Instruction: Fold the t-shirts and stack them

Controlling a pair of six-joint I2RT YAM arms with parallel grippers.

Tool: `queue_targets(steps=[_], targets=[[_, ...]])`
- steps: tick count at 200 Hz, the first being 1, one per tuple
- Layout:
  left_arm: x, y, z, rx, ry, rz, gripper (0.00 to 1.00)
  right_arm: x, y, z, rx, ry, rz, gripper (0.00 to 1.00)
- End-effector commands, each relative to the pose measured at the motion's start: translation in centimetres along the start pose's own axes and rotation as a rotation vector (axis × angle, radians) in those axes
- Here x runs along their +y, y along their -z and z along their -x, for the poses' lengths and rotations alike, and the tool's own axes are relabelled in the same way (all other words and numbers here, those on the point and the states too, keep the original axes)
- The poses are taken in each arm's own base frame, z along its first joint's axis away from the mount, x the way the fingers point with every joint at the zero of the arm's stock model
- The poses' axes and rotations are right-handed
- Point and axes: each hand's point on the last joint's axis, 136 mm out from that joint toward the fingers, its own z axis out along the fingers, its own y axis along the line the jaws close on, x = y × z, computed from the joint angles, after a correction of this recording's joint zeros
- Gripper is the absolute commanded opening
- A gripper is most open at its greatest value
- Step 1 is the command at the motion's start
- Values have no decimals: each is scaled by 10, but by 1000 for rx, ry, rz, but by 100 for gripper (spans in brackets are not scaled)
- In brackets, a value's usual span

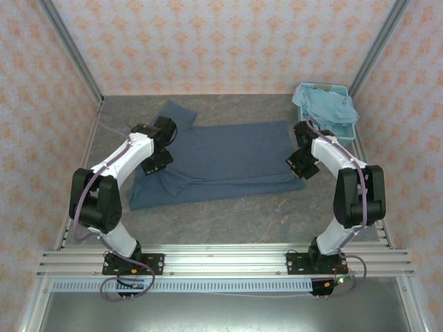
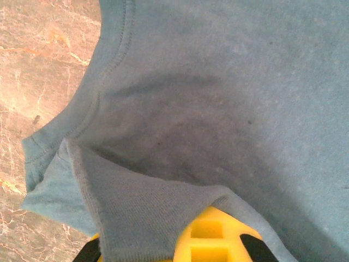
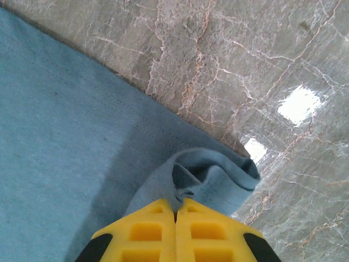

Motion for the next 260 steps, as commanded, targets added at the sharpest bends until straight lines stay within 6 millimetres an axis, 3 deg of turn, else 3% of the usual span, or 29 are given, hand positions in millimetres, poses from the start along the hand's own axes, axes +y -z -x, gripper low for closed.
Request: queue_targets(steps=[1, 94, 133, 148, 154, 163, 170, 197, 218, 235, 260], targets=[[-1, 4, 20, -64, -8, 21, 0, 3, 1, 14, -46, -26, -13, 0], [-9, -11, 32, -55, 4, 47, 0, 24, -11, 30, -62, -42, -12, 0], [-5, -22, 37, -45, 42, 67, 0, 57, -27, 39, -25, -51, 125, 0], [-9, -25, 42, -45, 70, 18, 11, 74, -28, 44, -9, -24, 189, 2], [-17, -24, 45, -50, 76, -35, 20, 75, -26, 46, -13, -13, 182, 6], [-31, -23, 48, -59, 82, -125, 44, 72, -23, 51, -29, -2, 163, 17], [-35, -21, 50, -66, 88, -157, 54, 67, -20, 54, -40, -3, 146, 27], [-39, 0, 58, -112, 81, -232, 62, 47, -5, 58, -81, -27, 141, 34], [-32, 12, 52, -115, 83, -260, 64, 37, 4, 48, -87, -42, 171, 36], [-27, 14, 36, -69, 103, -280, 65, 35, 8, 38, -81, -63, 228, 41], [-18, 0, 4, 51, 162, -281, 63, 38, 12, 25, -86, -38, 287, 42]])
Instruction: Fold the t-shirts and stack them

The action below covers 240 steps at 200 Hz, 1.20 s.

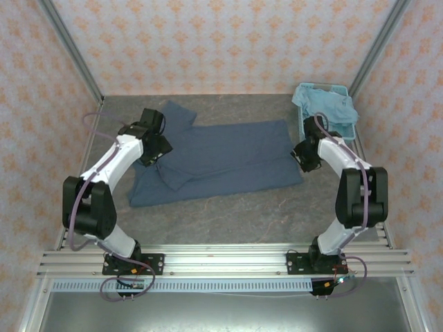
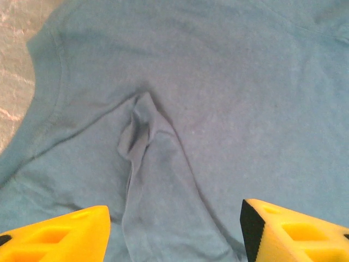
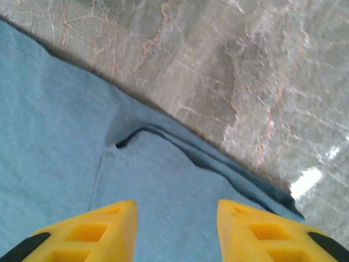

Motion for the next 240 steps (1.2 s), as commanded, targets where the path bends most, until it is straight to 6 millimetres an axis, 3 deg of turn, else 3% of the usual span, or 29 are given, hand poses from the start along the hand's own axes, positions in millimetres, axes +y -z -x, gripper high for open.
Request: queue_targets(steps=[1, 40, 90, 150, 178, 215, 240], targets=[[16, -9, -32, 122, 69, 11, 63, 8, 4, -8, -17, 12, 69, 42], [18, -31, -63, 205, 171, -49, 63, 11, -15, -32, 67, 49, 132, 38], [27, -59, -76, 233, 190, -9, 62, -2, -32, -43, 128, 74, 69, 41], [20, -75, -58, 193, 143, 25, 31, 1, -25, -43, 133, 86, 74, 42], [11, -72, -48, 178, 122, 16, 0, 0, -22, -43, 129, 80, 72, 41], [-14, -60, -36, 152, 54, 11, 0, 0, -19, -43, 126, 71, 73, 40], [-28, -65, -36, 184, -18, 49, 0, 0, -21, -45, 139, 61, 70, 40]])
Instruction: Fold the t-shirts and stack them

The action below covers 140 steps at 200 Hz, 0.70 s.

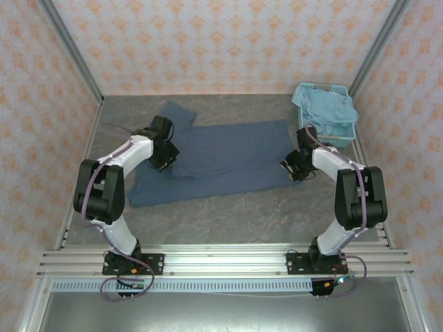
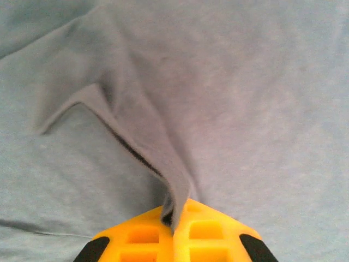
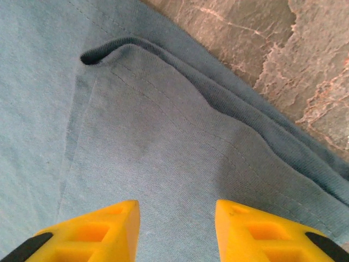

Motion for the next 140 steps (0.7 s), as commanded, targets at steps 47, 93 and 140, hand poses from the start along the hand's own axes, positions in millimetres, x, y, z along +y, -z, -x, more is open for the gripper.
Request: queue_targets(steps=[47, 93, 140], targets=[[-17, -22, 14, 37, -205, 221, 10, 4, 7, -4, 26, -15, 2, 40], [-59, -20, 34, -43, -238, 83, 24, 2, 7, -8, 38, -9, 6, 40], [-80, -8, 31, -51, -206, -78, 56, -1, 7, -10, 43, -4, 4, 40]])
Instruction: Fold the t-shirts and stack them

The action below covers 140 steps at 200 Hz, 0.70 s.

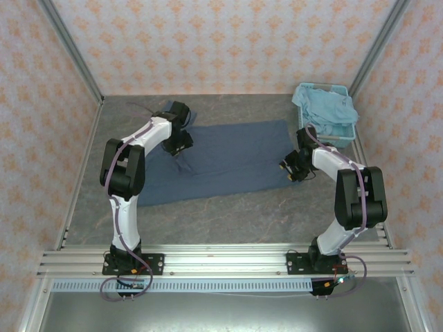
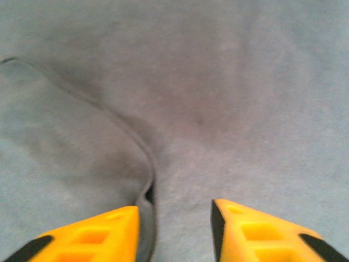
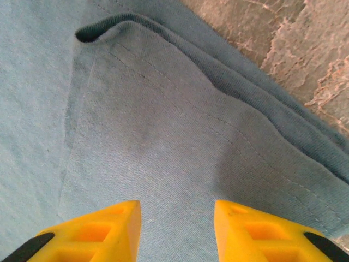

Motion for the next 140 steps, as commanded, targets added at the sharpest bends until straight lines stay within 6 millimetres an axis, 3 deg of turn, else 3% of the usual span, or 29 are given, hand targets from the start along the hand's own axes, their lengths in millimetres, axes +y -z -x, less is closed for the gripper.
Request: queue_targets(steps=[1, 21, 43, 54, 59, 96, 140], targets=[[-16, 30, 9, -69, 18, -123, 56, -2, 6, -4, 6, 2, -4, 40], [-8, 55, 9, -129, 84, -193, 65, -2, 8, -4, 4, 13, -5, 40], [25, 72, 0, -165, 133, -116, 72, 0, 9, -4, 5, 20, 1, 39], [36, 73, -7, -168, 148, -101, 79, 1, 8, -5, 8, 22, 8, 40], [38, 71, -11, -164, 161, -111, 89, 1, 8, -5, 10, 22, 11, 40], [13, 36, -36, -47, 204, -262, 91, 7, 8, -4, 13, 29, 32, 42], [-9, 17, -27, -23, 188, -280, 89, 12, 16, -2, 5, 51, 39, 42]])
